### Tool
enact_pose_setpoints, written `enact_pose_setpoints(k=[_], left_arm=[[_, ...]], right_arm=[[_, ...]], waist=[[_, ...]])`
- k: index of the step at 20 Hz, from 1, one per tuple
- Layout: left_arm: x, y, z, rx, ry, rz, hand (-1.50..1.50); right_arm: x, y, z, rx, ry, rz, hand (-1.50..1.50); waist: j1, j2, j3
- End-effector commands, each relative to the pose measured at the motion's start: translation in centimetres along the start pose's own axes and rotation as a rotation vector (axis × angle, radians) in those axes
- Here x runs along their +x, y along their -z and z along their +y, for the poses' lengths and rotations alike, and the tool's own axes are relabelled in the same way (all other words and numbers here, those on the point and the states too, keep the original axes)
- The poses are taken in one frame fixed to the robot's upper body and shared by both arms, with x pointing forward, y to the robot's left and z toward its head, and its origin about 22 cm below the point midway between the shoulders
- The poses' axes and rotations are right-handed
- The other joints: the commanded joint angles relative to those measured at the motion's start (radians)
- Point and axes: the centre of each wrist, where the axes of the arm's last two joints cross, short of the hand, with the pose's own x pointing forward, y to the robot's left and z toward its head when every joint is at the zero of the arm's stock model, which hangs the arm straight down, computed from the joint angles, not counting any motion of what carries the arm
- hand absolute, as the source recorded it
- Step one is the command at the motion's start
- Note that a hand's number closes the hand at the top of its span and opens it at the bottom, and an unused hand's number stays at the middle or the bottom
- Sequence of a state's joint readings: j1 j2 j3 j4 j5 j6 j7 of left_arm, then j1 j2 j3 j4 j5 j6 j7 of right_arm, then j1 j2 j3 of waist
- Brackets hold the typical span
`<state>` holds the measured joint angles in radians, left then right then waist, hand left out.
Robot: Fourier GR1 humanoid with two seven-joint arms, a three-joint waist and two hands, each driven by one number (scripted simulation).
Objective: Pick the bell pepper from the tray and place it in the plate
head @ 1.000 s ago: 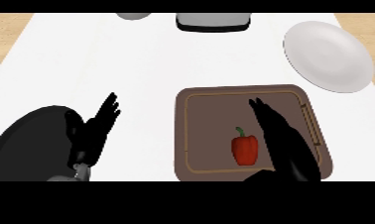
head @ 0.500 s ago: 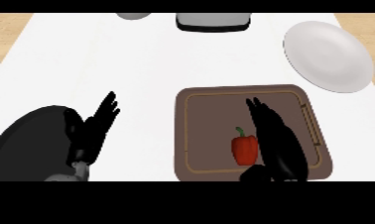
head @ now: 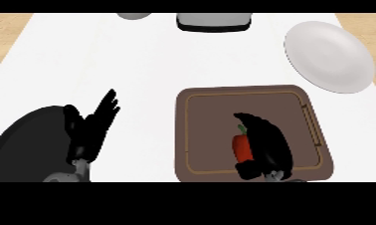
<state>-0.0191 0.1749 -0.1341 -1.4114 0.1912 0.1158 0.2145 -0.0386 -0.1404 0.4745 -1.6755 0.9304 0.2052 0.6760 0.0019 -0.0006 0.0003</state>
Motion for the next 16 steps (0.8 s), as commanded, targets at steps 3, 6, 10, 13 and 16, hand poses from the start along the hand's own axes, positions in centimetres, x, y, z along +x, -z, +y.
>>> enact_pose_setpoints(k=[3,6,10,13,16], left_arm=[[-0.6,-0.9,1.4,-0.003,0.004,-0.010,0.00],[-0.4,-1.0,-0.6,-0.004,0.010,0.002,0.00],[1.0,-1.7,-0.8,-0.001,0.004,-0.002,0.00],[-1.3,0.0,0.5,-0.001,0.002,0.016,0.00],[-0.1,-0.7,0.4,0.022,-0.010,0.010,0.00]], right_arm=[[-2.4,0.1,1.6,0.010,-0.104,-0.060,1.50],[-1.3,0.9,0.6,-0.022,-0.110,-0.035,1.50],[-1.0,1.1,1.3,-0.075,-0.112,-0.067,1.50],[-4.9,-0.9,1.5,-0.029,-0.151,-0.251,1.50],[-7.9,-3.0,0.9,0.013,-0.165,-0.435,1.50]], waist=[[-0.001,0.000,0.000],[-0.001,0.000,0.000],[0.000,0.000,0.000],[-0.009,0.001,0.000],[-0.015,-0.003,0.001]])
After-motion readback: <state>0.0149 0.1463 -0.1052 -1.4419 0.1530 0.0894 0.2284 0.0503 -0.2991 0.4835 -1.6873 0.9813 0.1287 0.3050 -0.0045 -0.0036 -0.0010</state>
